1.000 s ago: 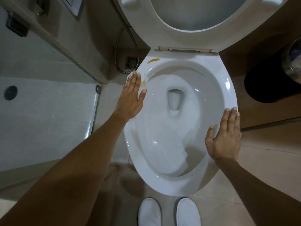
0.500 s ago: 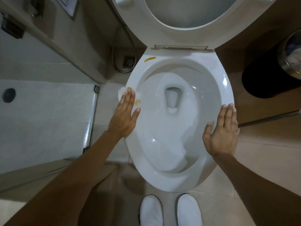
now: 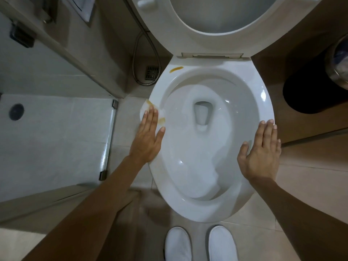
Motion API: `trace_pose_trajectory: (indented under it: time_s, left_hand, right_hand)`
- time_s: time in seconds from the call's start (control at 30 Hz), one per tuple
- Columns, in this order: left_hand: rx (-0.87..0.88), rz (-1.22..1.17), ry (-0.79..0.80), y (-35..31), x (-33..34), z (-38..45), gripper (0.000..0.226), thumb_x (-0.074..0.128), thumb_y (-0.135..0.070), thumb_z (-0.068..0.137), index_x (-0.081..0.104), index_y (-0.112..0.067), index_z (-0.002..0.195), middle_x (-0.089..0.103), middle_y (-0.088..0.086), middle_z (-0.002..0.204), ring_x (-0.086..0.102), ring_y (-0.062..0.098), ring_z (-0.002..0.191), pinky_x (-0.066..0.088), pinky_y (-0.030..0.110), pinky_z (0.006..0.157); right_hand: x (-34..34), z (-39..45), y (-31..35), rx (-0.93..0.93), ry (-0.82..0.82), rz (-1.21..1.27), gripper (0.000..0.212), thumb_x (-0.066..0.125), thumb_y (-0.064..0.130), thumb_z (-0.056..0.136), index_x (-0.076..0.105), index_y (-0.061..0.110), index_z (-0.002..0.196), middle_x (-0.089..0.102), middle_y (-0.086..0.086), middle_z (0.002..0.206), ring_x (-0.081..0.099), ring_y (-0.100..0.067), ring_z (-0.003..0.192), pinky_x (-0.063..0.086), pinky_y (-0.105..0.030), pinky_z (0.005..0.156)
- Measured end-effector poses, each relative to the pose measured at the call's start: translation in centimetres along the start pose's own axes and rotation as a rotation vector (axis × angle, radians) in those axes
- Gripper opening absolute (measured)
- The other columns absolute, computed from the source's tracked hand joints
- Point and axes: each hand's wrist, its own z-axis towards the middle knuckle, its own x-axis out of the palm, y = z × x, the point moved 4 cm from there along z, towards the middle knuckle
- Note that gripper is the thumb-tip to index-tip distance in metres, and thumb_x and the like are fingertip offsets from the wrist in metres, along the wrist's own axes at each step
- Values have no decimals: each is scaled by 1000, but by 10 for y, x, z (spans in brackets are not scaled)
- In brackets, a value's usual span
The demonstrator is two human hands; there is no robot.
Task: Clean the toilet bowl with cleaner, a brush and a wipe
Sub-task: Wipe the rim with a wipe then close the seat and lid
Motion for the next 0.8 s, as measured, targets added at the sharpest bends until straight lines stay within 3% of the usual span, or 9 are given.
trace_pose_trajectory:
  time_s: [0.33,0.5,0.8]
  left_hand:
    - [-15,25,0,-8,-16,67,66,25,-45,100,1,-12,152,-4,1,160,-9,12,145,-3,28,116]
    - [-31,20,8,-3,-7,43,70,15,-56,98,1,-15,152,-3,-1,160,-8,12,146,1,34,120]
    - [-93,-11,-10,-8,1,1,71,11,-54,93,-2,-15,151,-8,-8,156,-12,8,144,-7,22,115]
  right_hand:
    - [0,0,0,-4,-12,21,72,28,36,91,5,9,154,0,-8,162,0,-22,149,13,-46,119]
    - [1,0,-1,9,-11,24,72,28,36,92,5,10,154,0,-7,162,1,-21,149,16,-46,117]
    - [4,1,-3,0,-14,26,71,25,37,91,7,8,154,3,-9,162,3,-23,149,22,-47,118]
